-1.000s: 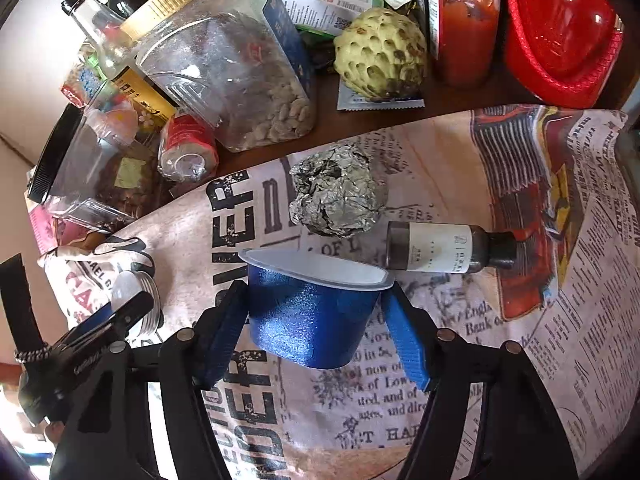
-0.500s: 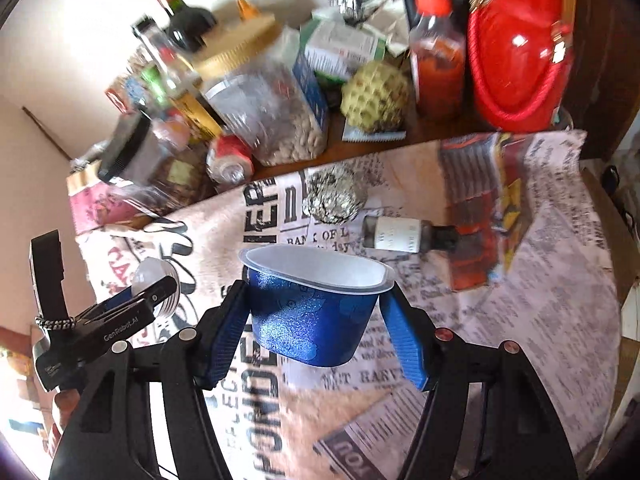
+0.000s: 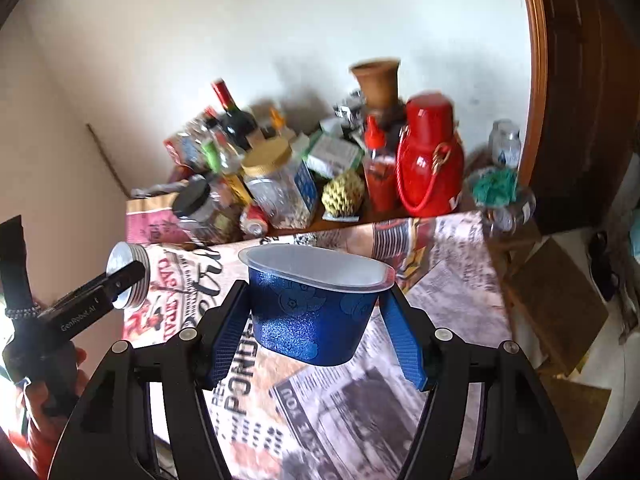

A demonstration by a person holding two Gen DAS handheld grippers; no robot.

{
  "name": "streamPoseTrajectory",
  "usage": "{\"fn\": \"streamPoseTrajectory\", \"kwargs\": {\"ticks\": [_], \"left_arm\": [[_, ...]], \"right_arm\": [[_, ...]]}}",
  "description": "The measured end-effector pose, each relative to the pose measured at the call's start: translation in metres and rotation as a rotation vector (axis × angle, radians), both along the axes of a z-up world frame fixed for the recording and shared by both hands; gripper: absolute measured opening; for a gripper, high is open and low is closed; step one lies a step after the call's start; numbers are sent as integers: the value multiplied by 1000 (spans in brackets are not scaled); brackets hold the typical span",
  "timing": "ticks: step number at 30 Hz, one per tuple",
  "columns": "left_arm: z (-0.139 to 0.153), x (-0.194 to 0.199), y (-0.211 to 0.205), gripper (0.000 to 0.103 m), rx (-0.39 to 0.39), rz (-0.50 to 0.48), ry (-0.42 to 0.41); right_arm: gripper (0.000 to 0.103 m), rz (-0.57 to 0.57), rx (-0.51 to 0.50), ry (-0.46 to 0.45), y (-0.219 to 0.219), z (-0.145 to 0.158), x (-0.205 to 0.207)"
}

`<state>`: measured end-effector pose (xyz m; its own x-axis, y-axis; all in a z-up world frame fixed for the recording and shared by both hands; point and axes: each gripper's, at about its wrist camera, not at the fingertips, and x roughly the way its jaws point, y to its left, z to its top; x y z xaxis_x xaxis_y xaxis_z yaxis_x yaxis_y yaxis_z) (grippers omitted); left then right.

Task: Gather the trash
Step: 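Lift and carry the silver lid and blue cup with both tools toward the bucket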

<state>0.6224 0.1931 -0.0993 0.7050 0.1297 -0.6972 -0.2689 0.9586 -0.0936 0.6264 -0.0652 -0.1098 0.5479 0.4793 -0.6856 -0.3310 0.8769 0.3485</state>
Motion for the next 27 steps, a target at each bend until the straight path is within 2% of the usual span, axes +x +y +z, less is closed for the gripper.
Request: {"fn": "streamPoseTrajectory", "kwargs": {"ticks": [8, 13, 18, 27], "left_arm": [[65, -93, -78, 71, 21, 29, -174], [92, -140, -106, 71, 27, 21, -240], [101, -177, -121, 71, 48, -8, -271], [93, -246, -124, 71, 22, -124, -265]], "right_arm": [[63, 65, 29, -128, -56, 43, -58], [63, 81, 58, -194, -74, 63, -94], [63, 73, 59, -240, -81, 76, -134], [63, -12, 48, -234, -82, 73, -212]]}}
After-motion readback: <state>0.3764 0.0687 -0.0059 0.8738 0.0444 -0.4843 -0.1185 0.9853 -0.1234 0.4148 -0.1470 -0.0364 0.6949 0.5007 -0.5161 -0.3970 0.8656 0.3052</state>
